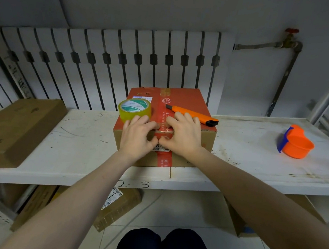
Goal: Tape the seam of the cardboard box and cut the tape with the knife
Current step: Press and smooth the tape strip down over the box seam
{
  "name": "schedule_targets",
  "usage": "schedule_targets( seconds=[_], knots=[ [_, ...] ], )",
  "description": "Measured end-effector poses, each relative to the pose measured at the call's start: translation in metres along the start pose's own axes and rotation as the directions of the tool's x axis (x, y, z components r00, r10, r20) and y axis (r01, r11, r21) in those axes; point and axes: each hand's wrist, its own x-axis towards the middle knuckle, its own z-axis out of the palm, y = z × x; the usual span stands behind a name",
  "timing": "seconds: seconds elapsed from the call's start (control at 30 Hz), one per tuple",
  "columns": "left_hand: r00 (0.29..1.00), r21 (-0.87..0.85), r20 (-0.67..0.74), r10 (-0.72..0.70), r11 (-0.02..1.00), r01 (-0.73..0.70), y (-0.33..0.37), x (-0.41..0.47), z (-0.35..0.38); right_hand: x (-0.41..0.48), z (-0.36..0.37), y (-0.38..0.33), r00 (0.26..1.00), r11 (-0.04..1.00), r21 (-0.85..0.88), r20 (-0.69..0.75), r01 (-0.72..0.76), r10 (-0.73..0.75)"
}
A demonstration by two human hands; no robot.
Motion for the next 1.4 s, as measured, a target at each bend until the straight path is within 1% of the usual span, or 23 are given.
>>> schedule_targets(
  seconds=[0.17, 0.27, 0.33, 0.47, 0.57, 0.6, 0.67, 0.8, 0.9, 1.0, 1.07, 1.1, 1.17, 1.2, 1.27, 1.33, 1.4],
  knots=[
    [1.000, -0.029, 0.003, -0.029, 0.999, 0.029, 0.001, -0.002, 0.001, -0.004, -0.005, 0.007, 0.994, 0.998, 0.057, 0.113, -0.017, 0.011],
    [0.999, -0.007, 0.033, -0.026, 1.000, 0.027, 0.002, -0.002, -0.002, -0.002, -0.013, 0.020, 0.974, 0.994, 0.095, 0.217, 0.047, -0.067],
    [0.999, 0.006, 0.027, -0.033, 0.999, 0.033, 0.007, -0.001, -0.004, 0.001, -0.018, 0.023, 0.965, 0.992, 0.105, 0.245, 0.067, -0.091],
    [0.999, 0.047, -0.001, -0.038, 0.998, 0.038, 0.014, 0.000, -0.001, 0.006, -0.019, 0.019, 0.964, 0.989, 0.044, 0.222, 0.140, -0.146],
    [0.999, 0.117, 0.017, 0.043, 0.992, -0.045, 0.009, 0.003, -0.003, 0.004, -0.019, 0.023, 0.933, 0.953, -0.098, 0.253, 0.288, -0.256],
    [0.997, 0.148, 0.029, 0.071, 0.986, -0.074, 0.009, 0.002, -0.003, 0.000, -0.017, 0.024, 0.932, 0.942, -0.143, 0.252, 0.303, -0.261],
    [0.995, 0.188, 0.030, 0.100, 0.977, -0.104, 0.009, -0.001, -0.002, -0.008, -0.012, 0.019, 0.954, 0.955, -0.157, 0.205, 0.251, -0.217],
    [0.995, 0.204, 0.027, 0.097, 0.974, -0.100, 0.008, -0.003, -0.002, -0.004, -0.005, 0.010, 0.978, 0.969, -0.163, 0.122, 0.186, -0.167],
    [0.998, 0.201, 0.032, 0.062, 0.977, -0.067, 0.008, -0.002, -0.001, -0.004, -0.001, 0.012, 0.982, 0.972, -0.153, 0.097, 0.178, -0.164],
    [0.997, 0.183, 0.073, 0.016, 0.983, -0.030, 0.010, 0.000, 0.001, -0.001, 0.000, 0.014, 0.977, 0.975, -0.095, 0.093, 0.200, -0.191],
    [0.996, 0.177, 0.089, 0.001, 0.984, -0.017, 0.012, 0.003, -0.001, 0.007, -0.008, 0.016, 0.965, 0.973, -0.047, 0.145, 0.228, -0.219],
    [0.995, 0.176, 0.097, -0.003, 0.984, -0.014, 0.012, 0.004, -0.002, 0.012, -0.013, 0.017, 0.952, 0.970, -0.035, 0.207, 0.239, -0.227],
    [0.994, 0.176, 0.106, 0.001, 0.984, -0.020, 0.012, 0.005, -0.005, 0.020, -0.020, 0.018, 0.918, 0.960, -0.054, 0.313, 0.273, -0.244],
    [0.995, 0.169, 0.104, 0.006, 0.985, -0.023, 0.011, 0.005, -0.006, 0.021, -0.021, 0.018, 0.909, 0.953, -0.079, 0.332, 0.293, -0.252],
    [0.996, 0.143, 0.093, 0.001, 0.990, -0.014, 0.008, 0.007, -0.007, 0.018, -0.020, 0.016, 0.913, 0.948, -0.124, 0.331, 0.294, -0.240],
    [0.996, 0.129, 0.087, -0.004, 0.992, -0.007, 0.009, 0.008, -0.008, 0.013, -0.017, 0.014, 0.929, 0.958, -0.128, 0.308, 0.256, -0.207],
    [0.997, 0.129, 0.080, -0.002, 0.992, -0.008, 0.012, 0.010, -0.007, 0.011, -0.014, 0.014, 0.935, 0.956, -0.135, 0.280, 0.261, -0.216]
  ],
)
